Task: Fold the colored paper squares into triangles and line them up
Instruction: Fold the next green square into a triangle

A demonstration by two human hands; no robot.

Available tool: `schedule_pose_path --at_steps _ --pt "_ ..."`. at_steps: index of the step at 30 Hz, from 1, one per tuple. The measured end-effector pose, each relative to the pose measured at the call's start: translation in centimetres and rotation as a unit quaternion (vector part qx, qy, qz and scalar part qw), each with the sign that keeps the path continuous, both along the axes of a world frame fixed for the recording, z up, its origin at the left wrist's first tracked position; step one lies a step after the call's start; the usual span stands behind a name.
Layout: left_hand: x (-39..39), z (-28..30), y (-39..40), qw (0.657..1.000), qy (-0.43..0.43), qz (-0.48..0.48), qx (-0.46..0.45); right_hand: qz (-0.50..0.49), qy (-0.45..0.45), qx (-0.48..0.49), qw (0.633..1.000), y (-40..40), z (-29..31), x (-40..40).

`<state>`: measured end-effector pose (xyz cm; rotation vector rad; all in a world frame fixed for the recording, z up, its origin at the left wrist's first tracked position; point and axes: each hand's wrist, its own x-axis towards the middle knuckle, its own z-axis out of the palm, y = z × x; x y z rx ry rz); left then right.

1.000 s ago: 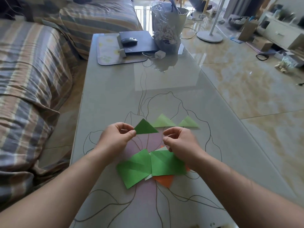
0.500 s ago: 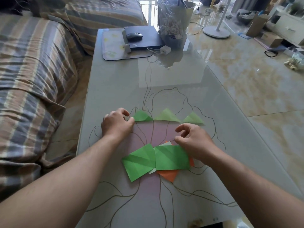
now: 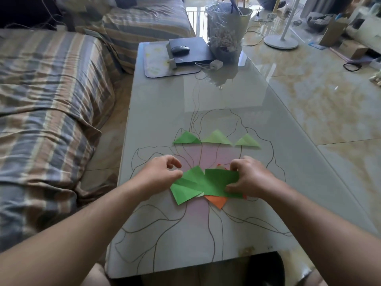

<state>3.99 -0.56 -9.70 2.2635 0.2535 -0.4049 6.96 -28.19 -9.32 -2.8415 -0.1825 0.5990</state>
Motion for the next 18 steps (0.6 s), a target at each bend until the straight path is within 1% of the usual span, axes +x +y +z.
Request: schedule_pose_path --at_steps 2,3,4,6,8,12,14,16,18 --pt "-1.1 0.1 -1.1 1.0 0.005 -0.03 -0.006 -0.019 -0.021 0.026 0.999 0.0 -0.2 -0.6" --pt "-1.4 -0.2 -1.6 0.998 -0.003 -0.055 0.027 -0.04 -0.024 0.048 0.998 0.0 -0.3 -0.9" --pt "-1.7 -0.4 -2.1 0.993 -0.017 -0.086 0.079 -0.061 -0.024 0.071 0.995 0.0 -0.4 -1.1" --pt "-2.2 -1.0 -2.8 0.977 -0.039 -0.124 0.167 -0.084 -0.028 0.098 0.991 0.0 -0.4 -1.6" --pt "-2.1 -1.3 -3.1 0.971 -0.042 -0.13 0.194 -0.083 -0.029 0.092 0.992 0.0 -0.3 -1.9" --pt "-1.6 -1.0 -3.0 0.982 0.0 -0.105 0.159 -0.048 0.017 0.05 0.997 -0.3 0.0 -2.1" --pt "-1.7 -0.8 -2.5 0.986 0.007 -0.107 0.131 -0.039 0.035 0.04 0.998 -0.4 0.2 -2.0" --pt "-1.7 -0.5 -1.8 0.991 0.003 -0.096 0.088 -0.038 0.02 0.03 0.999 -0.3 0.6 -1.7" --pt "-1.3 0.0 -0.9 0.998 -0.001 -0.064 0.01 -0.023 -0.012 0.006 1.0 -0.2 1.1 -1.2"
